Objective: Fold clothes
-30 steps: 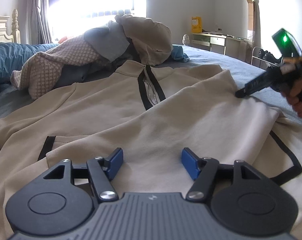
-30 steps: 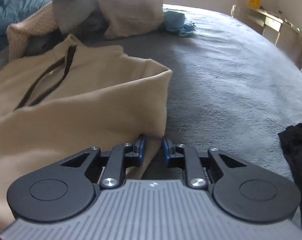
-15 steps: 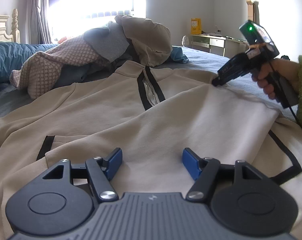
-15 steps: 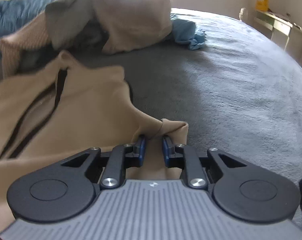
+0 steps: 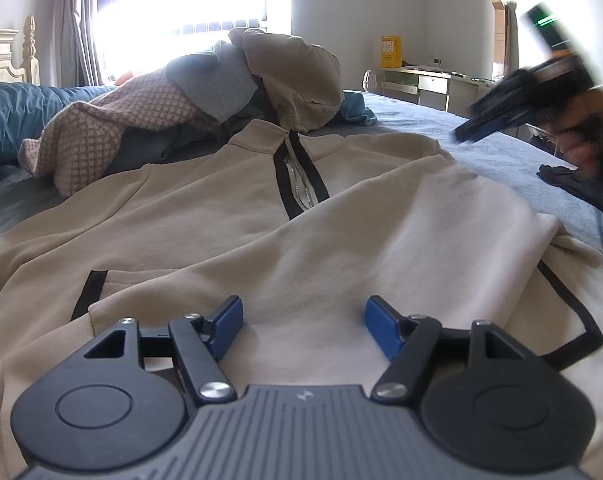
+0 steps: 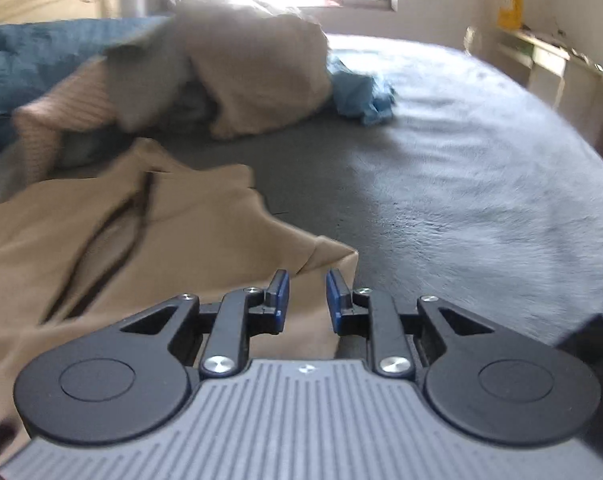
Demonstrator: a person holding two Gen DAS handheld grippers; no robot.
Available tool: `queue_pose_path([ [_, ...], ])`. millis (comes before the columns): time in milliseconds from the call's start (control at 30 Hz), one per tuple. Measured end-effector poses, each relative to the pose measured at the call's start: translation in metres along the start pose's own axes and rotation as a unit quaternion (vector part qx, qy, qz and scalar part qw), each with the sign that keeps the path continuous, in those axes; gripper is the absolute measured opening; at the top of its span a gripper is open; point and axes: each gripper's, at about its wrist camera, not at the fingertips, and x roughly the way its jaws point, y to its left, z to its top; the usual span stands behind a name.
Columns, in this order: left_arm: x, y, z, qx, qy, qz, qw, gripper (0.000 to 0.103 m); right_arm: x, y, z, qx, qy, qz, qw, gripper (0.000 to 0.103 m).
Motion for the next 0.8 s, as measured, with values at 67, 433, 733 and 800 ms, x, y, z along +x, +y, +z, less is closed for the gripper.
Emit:
queue_pose_path([
  [67, 0.001, 0.000, 0.000, 0.000, 0.000, 0.000, 1.0000, 0.070, -0.030, 0.004, -0.013, -0.010, 0.004, 0.026, 1.000, 0.020],
  [433, -0.011, -0.001, 0.006, 0.011, 0.000, 0.012, 0.9999, 0.072, -0.074, 0.014, -0.100, 0.010, 0.057, 0.020, 0.998, 0.022],
  [733, -0.080, 0.009, 0.003, 0.029, -0.024, -0.008, 0.9992, 0.076, -0.205, 0.041, -0.060, -0.065, -0.067, 0.041, 0.995, 0.024],
  [800, -0.090, 0.015, -0.001, 0.039, -0.024, -0.003, 0.9990, 0.076, -0.222, 0.048, -0.059, -0.067, -0.071, 0.071, 0.993, 0.024],
])
